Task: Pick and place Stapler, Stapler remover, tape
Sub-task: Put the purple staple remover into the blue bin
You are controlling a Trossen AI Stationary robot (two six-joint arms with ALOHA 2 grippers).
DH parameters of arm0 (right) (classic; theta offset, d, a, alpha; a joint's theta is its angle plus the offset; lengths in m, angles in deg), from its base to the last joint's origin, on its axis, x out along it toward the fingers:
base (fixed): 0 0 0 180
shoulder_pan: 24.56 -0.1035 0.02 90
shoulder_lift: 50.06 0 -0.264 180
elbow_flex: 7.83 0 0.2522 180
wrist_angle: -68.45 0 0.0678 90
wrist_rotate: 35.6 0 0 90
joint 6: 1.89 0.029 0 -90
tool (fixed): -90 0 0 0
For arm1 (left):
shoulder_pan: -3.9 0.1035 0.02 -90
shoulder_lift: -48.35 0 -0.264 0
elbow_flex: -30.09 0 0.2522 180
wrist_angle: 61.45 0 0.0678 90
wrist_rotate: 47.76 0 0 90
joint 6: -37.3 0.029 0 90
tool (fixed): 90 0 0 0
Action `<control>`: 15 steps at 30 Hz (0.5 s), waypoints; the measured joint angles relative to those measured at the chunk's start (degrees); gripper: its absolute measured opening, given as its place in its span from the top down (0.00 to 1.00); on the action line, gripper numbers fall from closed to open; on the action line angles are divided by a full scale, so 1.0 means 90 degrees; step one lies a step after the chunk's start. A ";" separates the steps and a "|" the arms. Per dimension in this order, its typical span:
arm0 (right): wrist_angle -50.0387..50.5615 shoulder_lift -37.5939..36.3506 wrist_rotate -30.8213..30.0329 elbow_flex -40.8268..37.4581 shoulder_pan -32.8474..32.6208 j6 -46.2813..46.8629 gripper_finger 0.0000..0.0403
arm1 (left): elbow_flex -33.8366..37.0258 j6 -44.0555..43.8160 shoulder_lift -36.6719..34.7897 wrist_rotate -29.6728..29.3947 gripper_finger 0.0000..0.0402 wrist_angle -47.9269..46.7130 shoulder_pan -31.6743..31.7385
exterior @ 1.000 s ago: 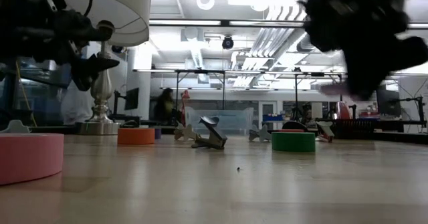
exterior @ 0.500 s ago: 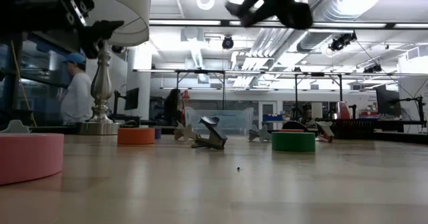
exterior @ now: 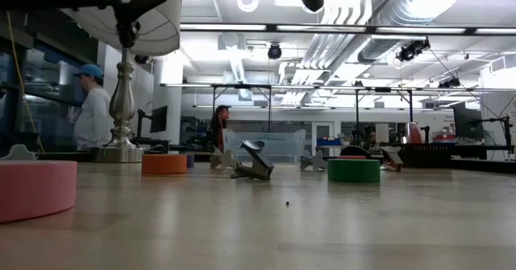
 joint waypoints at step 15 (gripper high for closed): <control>-0.0126 0.0000 -0.0147 0.0000 0.0036 -0.0339 0.80 | -0.1892 0.0894 0.3036 0.0713 0.38 0.0823 -0.0109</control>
